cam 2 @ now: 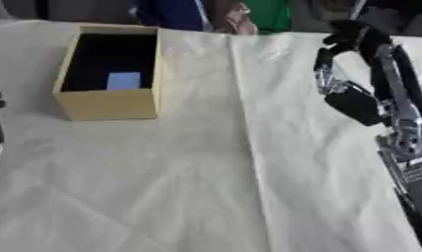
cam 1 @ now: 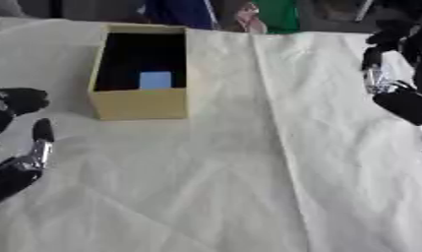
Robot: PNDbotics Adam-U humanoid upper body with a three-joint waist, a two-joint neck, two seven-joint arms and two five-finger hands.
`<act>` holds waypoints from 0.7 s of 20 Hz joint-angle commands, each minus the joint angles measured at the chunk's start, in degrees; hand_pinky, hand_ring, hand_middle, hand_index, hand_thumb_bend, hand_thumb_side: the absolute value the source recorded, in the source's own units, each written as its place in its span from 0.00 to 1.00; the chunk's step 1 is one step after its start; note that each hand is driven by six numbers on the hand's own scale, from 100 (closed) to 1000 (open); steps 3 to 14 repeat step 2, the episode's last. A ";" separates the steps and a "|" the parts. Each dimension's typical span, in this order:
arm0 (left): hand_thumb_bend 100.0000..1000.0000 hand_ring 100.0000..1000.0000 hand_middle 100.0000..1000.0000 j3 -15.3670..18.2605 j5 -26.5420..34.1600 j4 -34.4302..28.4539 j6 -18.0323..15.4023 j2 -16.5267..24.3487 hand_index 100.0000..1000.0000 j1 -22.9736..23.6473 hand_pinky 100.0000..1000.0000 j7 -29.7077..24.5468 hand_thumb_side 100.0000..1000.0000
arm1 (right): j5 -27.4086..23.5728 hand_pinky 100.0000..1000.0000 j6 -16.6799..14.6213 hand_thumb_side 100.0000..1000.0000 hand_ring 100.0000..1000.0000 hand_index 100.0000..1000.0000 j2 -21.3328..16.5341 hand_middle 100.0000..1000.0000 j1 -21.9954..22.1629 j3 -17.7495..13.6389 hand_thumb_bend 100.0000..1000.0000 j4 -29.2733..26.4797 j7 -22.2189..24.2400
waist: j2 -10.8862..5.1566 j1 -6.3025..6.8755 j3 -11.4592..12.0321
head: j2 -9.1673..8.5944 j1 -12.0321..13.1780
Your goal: Pick up objects on the table and place them in the box.
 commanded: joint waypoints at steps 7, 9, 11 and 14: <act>0.00 0.73 0.69 0.48 -0.56 -0.34 0.17 0.09 0.69 0.00 0.80 0.06 0.17 | 0.64 0.80 0.41 0.28 0.57 0.80 1.24 0.59 0.63 -1.54 0.00 -1.57 -0.68 | -0.77 0.19 -0.11 | 1.01 0.07; 0.00 0.73 0.69 0.48 -0.56 -0.34 0.17 0.09 0.69 0.00 0.80 0.06 0.17 | 0.64 0.80 0.41 0.28 0.57 0.80 1.24 0.59 0.63 -1.54 0.00 -1.57 -0.68 | -0.77 0.19 -0.11 | 1.01 0.07; 0.00 0.73 0.69 0.48 -0.56 -0.34 0.17 0.09 0.69 0.00 0.80 0.06 0.17 | 0.64 0.80 0.41 0.28 0.57 0.80 1.24 0.59 0.63 -1.54 0.00 -1.57 -0.68 | -0.77 0.19 -0.11 | 1.01 0.07; 0.00 0.73 0.69 0.48 -0.56 -0.34 0.17 0.09 0.69 0.00 0.80 0.06 0.17 | 0.64 0.80 0.41 0.28 0.57 0.80 1.24 0.59 0.63 -1.54 0.00 -1.57 -0.68 | -0.77 0.19 -0.11 | 1.01 0.07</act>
